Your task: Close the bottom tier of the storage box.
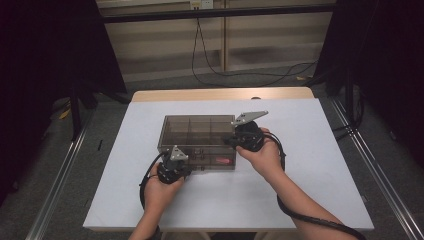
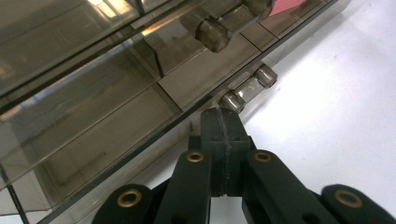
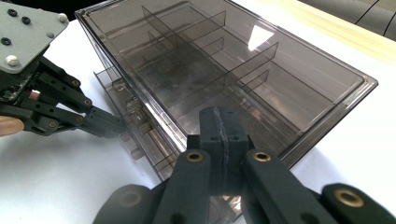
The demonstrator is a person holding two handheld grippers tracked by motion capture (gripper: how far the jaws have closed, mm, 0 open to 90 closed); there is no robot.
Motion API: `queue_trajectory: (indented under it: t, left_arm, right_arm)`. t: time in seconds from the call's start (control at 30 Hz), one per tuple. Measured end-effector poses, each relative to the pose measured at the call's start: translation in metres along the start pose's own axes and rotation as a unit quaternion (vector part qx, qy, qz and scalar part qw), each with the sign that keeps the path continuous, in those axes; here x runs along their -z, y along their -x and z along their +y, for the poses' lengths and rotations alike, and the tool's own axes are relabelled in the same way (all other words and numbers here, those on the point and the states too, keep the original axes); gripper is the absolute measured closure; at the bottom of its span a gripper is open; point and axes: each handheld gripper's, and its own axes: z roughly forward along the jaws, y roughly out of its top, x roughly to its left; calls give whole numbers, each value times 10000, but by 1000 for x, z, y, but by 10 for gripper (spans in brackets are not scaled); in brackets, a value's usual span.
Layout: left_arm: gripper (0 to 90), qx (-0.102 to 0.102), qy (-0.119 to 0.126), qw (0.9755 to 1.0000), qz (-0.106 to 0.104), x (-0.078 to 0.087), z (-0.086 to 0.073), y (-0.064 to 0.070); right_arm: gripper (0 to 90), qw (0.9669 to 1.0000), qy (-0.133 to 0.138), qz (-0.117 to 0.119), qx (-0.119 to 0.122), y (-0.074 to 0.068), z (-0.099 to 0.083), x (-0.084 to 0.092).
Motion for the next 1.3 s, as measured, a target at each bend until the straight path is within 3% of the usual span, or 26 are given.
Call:
queue_trajectory:
  t: [0.43,1.3]
  left_arm:
    - [900,63,165,9998,89,-2,5,1]
    - [900,134,268,9992,270,-6,5,1]
  right_arm:
    - [900,10000,18,-12,-11,0,0,0]
    - [900,10000,22,3,-25,1,0,0]
